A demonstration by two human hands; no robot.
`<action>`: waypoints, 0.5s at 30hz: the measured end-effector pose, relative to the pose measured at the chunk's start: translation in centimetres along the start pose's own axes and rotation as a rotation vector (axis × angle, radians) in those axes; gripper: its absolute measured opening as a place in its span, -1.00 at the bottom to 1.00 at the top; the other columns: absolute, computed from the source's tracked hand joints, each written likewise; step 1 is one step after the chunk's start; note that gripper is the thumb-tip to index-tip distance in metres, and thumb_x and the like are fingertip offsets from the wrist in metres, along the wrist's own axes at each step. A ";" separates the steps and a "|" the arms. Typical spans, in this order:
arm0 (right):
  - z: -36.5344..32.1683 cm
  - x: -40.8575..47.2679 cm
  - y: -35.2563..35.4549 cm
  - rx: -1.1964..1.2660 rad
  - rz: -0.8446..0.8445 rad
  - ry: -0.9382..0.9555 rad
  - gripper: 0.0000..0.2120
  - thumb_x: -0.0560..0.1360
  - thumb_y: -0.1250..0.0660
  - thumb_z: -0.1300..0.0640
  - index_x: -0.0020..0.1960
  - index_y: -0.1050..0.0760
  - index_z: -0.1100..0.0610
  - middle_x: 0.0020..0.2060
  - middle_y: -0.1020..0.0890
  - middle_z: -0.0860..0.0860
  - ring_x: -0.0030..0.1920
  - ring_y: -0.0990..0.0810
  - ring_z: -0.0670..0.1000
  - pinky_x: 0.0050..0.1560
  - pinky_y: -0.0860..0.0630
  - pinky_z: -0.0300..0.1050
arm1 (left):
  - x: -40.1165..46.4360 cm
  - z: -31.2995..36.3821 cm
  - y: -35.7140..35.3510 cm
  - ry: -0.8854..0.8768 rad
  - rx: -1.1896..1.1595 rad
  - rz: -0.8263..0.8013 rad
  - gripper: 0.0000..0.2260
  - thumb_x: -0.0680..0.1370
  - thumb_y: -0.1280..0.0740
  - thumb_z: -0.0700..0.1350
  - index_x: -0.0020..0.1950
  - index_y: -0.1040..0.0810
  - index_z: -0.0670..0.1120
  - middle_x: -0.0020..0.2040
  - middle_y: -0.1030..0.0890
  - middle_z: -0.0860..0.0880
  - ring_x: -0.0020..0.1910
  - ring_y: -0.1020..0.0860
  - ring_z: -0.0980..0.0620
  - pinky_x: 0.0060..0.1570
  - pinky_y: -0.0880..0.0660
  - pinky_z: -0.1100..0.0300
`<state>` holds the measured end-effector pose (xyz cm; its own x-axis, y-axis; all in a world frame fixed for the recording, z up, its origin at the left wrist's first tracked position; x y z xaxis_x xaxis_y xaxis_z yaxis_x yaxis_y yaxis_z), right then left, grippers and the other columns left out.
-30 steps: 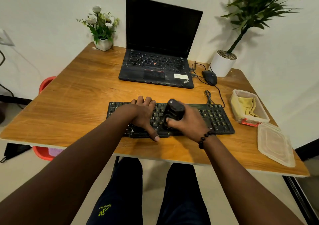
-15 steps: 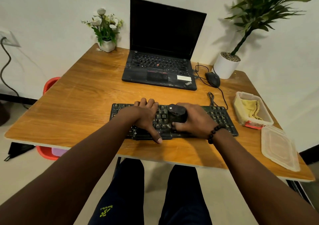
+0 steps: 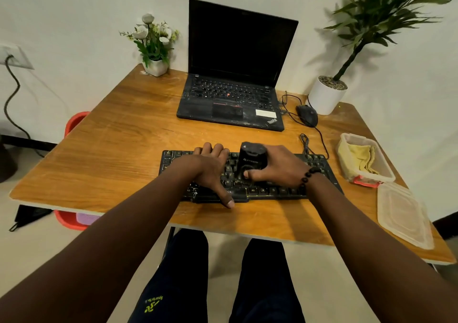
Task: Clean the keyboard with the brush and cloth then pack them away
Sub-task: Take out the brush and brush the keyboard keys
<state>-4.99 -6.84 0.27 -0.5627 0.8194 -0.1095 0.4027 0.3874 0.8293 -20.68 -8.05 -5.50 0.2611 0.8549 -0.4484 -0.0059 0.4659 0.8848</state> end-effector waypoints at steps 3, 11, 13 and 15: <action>-0.4 0.5 0.2 -0.171 0.114 0.045 -0.65 0.37 -0.49 0.08 0.10 -0.47 0.07 -0.03 -0.59 -0.05 -0.01 -0.56 -0.01 -0.06 -0.52 -0.16 | 0.0 0.1 0.1 0.002 0.012 -0.001 0.31 0.15 -0.44 0.52 0.62 0.16 -0.06 0.57 0.06 -0.02 0.50 -0.01 -0.19 0.49 -0.11 -0.20; -1.0 1.1 -0.2 -0.211 0.159 0.066 -0.66 0.39 -0.48 0.10 0.10 -0.46 0.09 -0.02 -0.57 -0.03 -0.02 -0.55 -0.01 -0.07 -0.51 -0.18 | -0.2 0.2 0.3 -0.005 0.016 0.011 0.27 0.17 -0.46 0.50 0.61 0.10 -0.07 0.53 -0.01 -0.03 0.46 -0.07 -0.18 0.47 -0.15 -0.17; -1.0 1.4 0.1 -0.150 0.165 0.052 -0.65 0.39 -0.47 0.09 0.12 -0.45 0.10 -0.03 -0.57 -0.05 -0.03 -0.55 -0.03 -0.10 -0.51 -0.21 | -0.2 0.2 0.2 -0.010 0.017 0.015 0.27 0.16 -0.45 0.51 0.60 0.07 -0.08 0.52 -0.03 -0.03 0.46 -0.08 -0.17 0.46 -0.16 -0.18; -0.8 1.2 -0.3 -0.037 0.070 0.033 -0.57 0.39 -0.48 0.05 0.21 -0.45 0.08 0.00 -0.59 -0.07 -0.02 -0.56 -0.07 -0.10 -0.52 -0.26 | -0.2 0.1 0.2 -0.015 0.014 0.019 0.26 0.17 -0.45 0.51 0.60 0.06 -0.08 0.50 -0.05 -0.04 0.44 -0.09 -0.16 0.45 -0.17 -0.17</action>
<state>-6.36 -6.33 0.40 -0.5579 0.8292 -0.0334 0.4151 0.3137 0.8540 -20.59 -8.15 -5.27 0.2759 0.8597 -0.4299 0.0027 0.4465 0.8948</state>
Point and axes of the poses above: each hand's wrist, its own x-axis towards the middle knuckle, its own y-axis out of the back of the hand, z = x × y, the point moved 5 cm from there along x, towards the middle knuckle
